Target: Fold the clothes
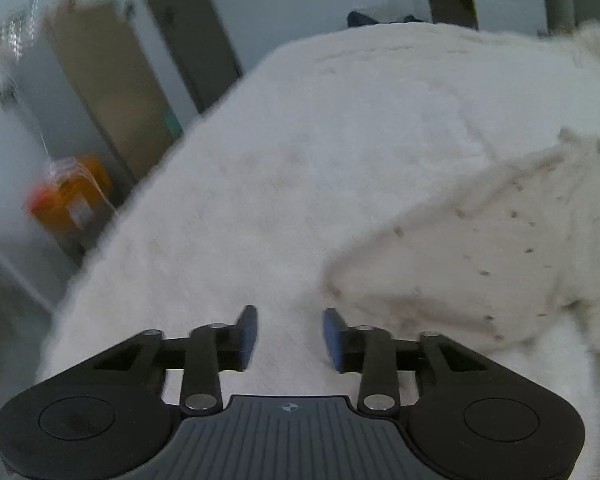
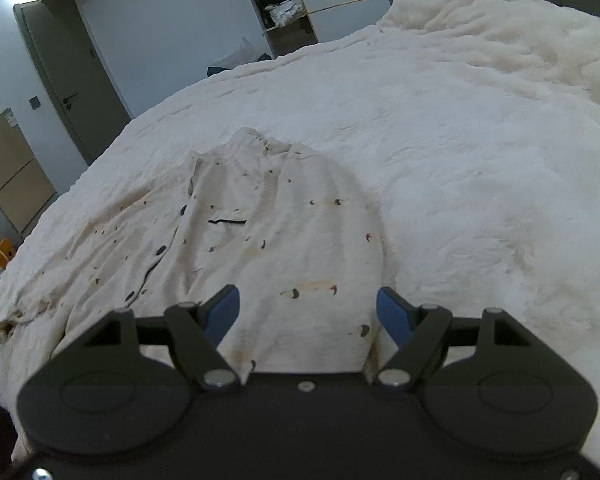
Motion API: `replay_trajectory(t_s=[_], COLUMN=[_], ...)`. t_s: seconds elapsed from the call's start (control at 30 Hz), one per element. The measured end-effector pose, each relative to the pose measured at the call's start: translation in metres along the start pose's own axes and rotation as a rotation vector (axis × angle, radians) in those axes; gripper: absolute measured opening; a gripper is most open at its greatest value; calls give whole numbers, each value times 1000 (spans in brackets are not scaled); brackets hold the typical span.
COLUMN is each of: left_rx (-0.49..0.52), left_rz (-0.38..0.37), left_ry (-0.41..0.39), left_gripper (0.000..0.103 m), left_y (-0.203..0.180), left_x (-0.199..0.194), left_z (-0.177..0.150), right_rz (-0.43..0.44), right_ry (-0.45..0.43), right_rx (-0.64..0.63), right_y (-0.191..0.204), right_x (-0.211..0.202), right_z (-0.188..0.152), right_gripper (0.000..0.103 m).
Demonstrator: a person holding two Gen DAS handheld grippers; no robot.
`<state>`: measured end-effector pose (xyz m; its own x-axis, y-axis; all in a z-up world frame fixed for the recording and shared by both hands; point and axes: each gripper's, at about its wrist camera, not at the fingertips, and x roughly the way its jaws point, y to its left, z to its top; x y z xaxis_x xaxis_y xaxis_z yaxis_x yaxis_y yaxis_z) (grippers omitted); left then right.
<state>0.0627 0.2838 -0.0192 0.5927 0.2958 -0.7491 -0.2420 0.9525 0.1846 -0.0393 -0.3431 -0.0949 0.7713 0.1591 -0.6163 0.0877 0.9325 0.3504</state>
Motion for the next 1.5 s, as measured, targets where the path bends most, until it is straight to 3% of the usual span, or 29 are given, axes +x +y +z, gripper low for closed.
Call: replay_trajectory(t_s=[0.07,0.2,0.3,0.4,0.5,0.57,0.6,0.63,0.73,0.83,0.9,0.97,1.07,1.13,1.23,1.5], left_rx=[-59,-177,-110,21,90,129,140,149,103,10,-67,-100,-262,-374,-521,-522], left_rz=[-75,-141,-105,-59,-8,35,42,49,120,221,229,233,94,3,-101,-165], left_ry=[52,80,45,24,-7,-11,-14,-20,-164,-214,-191,-92,13,21,40,107], left_gripper=[46,51,52,52,49,30,13,3,3,2,4,5,17,31,33,34], left_y=[7,18,3,-15,-25,-28,-27,-25,9,47,82,108,146,162,186,180], left_x=[13,25,17,27,39,50,52,54,35,30,33,48,65,70,88,144], left_z=[-15,-36,-49,-44,-35,-31,-28,-25,-5,11,19,17,0,-9,-20,-7], right_rz=[0,-10,-28,-45,-55,-57,-56,-58,-61,-62,-67,-72,-77,-80,-84,-125], right_ry=[4,19,31,45,53,54,56,58,58,54,53,52,56,60,59,82], right_rx=[3,-14,-37,-53,-68,-74,-77,-77,-76,-71,-71,-75,-86,-94,-96,-124], right_y=[0,5,10,15,18,20,20,20,20,20,22,23,25,27,27,32], right_x=[2,7,12,17,20,21,22,22,23,23,25,27,28,29,29,37], right_z=[1,1,0,0,-1,-1,-2,-2,-2,-1,-1,-1,-2,-2,-2,-2], right_gripper=[74,74,74,74,74,74,74,74,74,74,74,74,74,74,74,73])
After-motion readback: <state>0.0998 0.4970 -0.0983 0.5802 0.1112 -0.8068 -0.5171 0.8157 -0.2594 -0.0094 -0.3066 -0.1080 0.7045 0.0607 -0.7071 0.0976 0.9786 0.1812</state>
